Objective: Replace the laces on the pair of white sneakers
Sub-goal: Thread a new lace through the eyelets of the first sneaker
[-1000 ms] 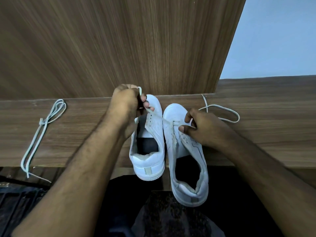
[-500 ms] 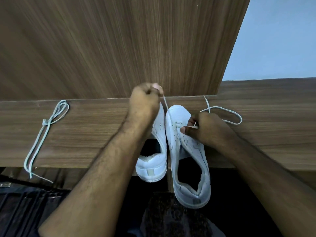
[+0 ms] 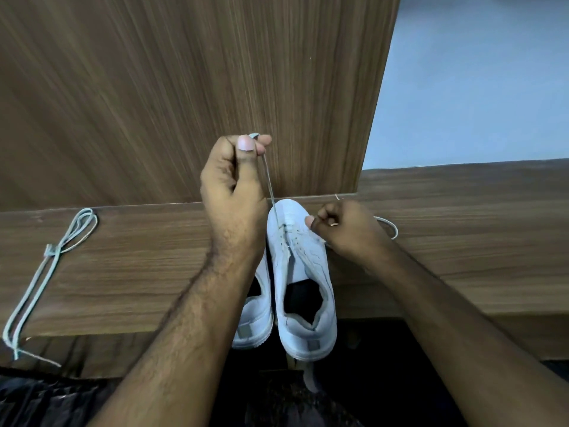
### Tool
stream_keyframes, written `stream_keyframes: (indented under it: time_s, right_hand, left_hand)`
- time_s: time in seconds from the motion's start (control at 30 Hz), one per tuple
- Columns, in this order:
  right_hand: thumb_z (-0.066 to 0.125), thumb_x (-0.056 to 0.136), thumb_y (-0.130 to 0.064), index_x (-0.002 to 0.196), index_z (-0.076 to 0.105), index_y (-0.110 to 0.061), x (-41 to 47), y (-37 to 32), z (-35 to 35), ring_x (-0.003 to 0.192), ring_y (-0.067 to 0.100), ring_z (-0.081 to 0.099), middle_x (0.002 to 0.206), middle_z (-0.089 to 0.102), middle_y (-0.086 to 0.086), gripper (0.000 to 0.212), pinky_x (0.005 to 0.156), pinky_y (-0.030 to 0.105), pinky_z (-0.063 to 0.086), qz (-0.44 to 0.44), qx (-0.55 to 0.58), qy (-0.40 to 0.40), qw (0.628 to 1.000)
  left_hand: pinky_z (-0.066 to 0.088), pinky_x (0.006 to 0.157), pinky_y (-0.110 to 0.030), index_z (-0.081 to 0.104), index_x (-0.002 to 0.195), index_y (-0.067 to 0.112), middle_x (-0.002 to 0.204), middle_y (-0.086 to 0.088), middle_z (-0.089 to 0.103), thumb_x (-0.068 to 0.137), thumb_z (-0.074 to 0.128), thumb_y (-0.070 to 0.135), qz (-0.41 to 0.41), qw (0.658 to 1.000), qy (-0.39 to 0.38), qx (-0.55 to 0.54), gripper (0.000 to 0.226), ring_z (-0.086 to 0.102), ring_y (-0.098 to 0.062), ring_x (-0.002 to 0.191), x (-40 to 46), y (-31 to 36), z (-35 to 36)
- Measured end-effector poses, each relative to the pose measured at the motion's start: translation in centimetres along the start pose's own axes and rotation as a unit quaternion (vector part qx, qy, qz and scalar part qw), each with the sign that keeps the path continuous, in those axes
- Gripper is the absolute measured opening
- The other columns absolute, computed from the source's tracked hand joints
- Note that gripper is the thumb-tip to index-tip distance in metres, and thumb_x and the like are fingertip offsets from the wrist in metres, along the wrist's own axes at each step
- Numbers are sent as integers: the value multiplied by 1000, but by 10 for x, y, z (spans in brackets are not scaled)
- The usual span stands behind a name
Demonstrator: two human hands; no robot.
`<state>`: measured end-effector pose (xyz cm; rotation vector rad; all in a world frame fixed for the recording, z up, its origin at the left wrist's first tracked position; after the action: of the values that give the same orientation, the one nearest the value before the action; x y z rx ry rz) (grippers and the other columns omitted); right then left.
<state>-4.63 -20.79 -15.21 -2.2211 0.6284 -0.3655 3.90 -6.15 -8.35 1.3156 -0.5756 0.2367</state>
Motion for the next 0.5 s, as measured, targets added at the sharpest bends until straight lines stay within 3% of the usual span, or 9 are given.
stream_keyframes:
  time_s: [0.07, 0.13, 0.2, 0.27, 0.33, 0.4, 0.5]
  right_hand:
    - [68, 91, -41, 77, 67, -19, -5, 7, -8, 52, 0, 54, 58, 57, -9, 27, 58, 22, 44, 39, 50, 3, 998]
    - [65, 92, -43, 82, 67, -20, -6, 16, -13, 61, 8, 66, 64, 62, -8, 25, 65, 30, 53, 63, 6, 17, 998]
    - [59, 94, -43, 89, 66, -23, -7, 21, -17, 76, 21, 70, 82, 69, -3, 22, 67, 31, 52, 74, -172, 21, 982]
    - [55, 96, -39, 105, 67, -23, -7, 21, -16, 98, 27, 68, 107, 70, 3, 22, 73, 32, 47, 101, -309, 12, 946]
    - [55, 98, -36, 119, 63, -19, -8, 20, -10, 113, 28, 63, 123, 64, 6, 29, 82, 35, 50, 139, -352, -14, 926]
    - [53, 99, -32, 121, 62, -16, -6, 17, -7, 114, 28, 63, 124, 63, 7, 29, 86, 36, 51, 131, -374, -16, 918]
    - [47, 100, -46, 99, 67, -18, 2, 17, -4, 98, 27, 66, 105, 70, 7, 34, 80, 36, 50, 97, -281, -45, 954]
  left_hand:
    - [52, 98, -37, 62, 84, 14, 101, -8, 73, 106, 48, 22, -31, 999, -11, -32, 28, 69, -25, 106, 0, -2, 1]
    - [58, 88, -44, 64, 83, 16, 98, -6, 72, 107, 48, 24, -102, 992, -43, -53, 30, 72, -31, 96, -1, -6, 2]
    - [54, 62, -34, 62, 82, 15, 86, -2, 67, 107, 46, 26, -165, 983, -75, -22, 31, 68, -20, 68, -5, -12, 3]
    - [40, 49, -21, 61, 79, 16, 74, 2, 59, 107, 48, 28, -190, 979, -71, 27, 33, 49, -5, 51, -6, -18, 1]
    - [32, 47, -15, 61, 76, 17, 70, 4, 56, 106, 49, 30, -211, 973, -66, 73, 34, 40, 0, 47, -5, -22, -3]
    - [32, 46, -15, 63, 76, 15, 67, 5, 57, 104, 51, 30, -239, 960, -80, 119, 34, 40, 2, 43, -5, -26, -5]
    - [42, 56, -23, 68, 76, 13, 66, 6, 64, 101, 57, 34, -246, 944, -117, 188, 34, 49, -2, 49, -6, -30, -7]
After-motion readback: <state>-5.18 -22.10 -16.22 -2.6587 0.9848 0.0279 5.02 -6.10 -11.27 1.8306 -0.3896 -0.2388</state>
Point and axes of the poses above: each hand's wrist, its own x-axis towards the middle knuckle, its own z-axis out of the palm, y = z × x, the point moved 2 cm from there along x, towards the middle knuckle
